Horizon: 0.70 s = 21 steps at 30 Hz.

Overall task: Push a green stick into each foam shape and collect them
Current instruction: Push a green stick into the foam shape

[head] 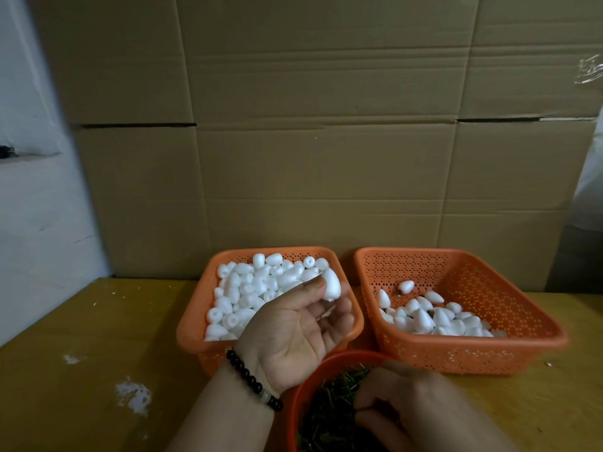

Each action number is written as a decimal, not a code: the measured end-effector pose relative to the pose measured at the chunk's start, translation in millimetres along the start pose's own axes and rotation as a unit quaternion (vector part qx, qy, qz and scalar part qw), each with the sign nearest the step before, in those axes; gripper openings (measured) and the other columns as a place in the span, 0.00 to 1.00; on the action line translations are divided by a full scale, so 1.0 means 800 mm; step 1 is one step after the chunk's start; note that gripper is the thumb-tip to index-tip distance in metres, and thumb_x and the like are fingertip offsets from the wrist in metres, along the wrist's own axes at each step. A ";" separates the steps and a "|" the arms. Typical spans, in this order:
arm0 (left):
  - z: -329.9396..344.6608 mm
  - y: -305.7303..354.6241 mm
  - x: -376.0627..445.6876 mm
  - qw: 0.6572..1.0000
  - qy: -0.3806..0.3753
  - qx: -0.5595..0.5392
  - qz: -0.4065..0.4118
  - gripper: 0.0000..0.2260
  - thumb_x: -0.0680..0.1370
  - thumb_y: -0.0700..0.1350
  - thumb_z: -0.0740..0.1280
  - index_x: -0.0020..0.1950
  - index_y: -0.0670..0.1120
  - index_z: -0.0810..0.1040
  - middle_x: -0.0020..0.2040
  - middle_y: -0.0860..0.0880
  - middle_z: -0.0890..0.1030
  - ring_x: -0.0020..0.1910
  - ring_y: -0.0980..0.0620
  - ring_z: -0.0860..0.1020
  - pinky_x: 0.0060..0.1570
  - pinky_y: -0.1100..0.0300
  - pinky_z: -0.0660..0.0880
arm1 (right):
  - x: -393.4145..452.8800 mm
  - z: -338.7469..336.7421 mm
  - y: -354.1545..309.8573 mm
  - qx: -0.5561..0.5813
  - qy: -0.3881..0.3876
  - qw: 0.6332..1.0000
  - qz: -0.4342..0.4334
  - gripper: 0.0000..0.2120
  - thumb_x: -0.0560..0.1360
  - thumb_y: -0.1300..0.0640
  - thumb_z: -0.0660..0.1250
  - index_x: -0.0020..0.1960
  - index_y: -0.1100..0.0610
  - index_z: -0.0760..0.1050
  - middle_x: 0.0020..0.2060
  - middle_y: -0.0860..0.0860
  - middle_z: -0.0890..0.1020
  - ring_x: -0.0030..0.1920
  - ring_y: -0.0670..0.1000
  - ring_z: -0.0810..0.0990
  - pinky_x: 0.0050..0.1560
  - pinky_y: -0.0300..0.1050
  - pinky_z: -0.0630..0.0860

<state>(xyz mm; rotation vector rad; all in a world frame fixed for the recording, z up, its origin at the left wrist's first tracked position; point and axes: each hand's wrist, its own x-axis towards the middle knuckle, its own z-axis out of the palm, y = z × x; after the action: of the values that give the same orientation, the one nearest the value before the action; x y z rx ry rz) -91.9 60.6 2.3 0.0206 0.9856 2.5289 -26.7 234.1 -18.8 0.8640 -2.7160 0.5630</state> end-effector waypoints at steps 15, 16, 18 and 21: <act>0.010 -0.018 0.000 0.998 -0.043 -0.027 -0.045 0.14 0.73 0.41 0.64 0.57 0.37 0.77 0.51 0.39 0.83 0.39 0.48 0.82 0.39 0.57 0.80 | -0.001 -0.003 0.012 0.109 0.308 0.944 0.053 0.15 0.63 0.62 0.77 0.43 0.44 0.82 0.33 0.36 0.82 0.36 0.33 0.80 0.35 0.23 0.73; 0.011 -0.020 -0.001 0.997 -0.049 -0.032 -0.050 0.14 0.73 0.41 0.64 0.57 0.37 0.76 0.52 0.39 0.83 0.39 0.47 0.82 0.39 0.57 0.80 | 0.000 -0.004 0.011 0.117 0.322 0.938 0.057 0.12 0.64 0.59 0.75 0.42 0.43 0.81 0.33 0.36 0.82 0.36 0.32 0.79 0.35 0.22 0.72; 0.014 -0.023 -0.003 0.996 -0.058 -0.036 -0.058 0.13 0.72 0.40 0.65 0.55 0.37 0.76 0.52 0.38 0.83 0.40 0.47 0.82 0.40 0.56 0.80 | 0.000 -0.005 0.007 0.119 0.350 0.927 0.061 0.09 0.65 0.55 0.71 0.41 0.42 0.79 0.37 0.35 0.82 0.38 0.30 0.78 0.36 0.19 0.69; 0.019 -0.027 -0.005 0.996 -0.063 -0.029 -0.057 0.10 0.72 0.40 0.65 0.52 0.38 0.76 0.53 0.37 0.83 0.42 0.46 0.82 0.41 0.55 0.81 | 0.002 -0.003 0.007 0.088 0.386 0.917 0.055 0.08 0.66 0.58 0.74 0.41 0.47 0.78 0.34 0.35 0.79 0.40 0.29 0.77 0.37 0.18 0.67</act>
<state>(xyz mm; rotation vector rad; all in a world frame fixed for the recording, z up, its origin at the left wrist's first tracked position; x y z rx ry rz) -77.7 83.1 -0.2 0.1020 0.8412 2.4183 -30.9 238.7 -18.2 0.3902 -2.0083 0.9452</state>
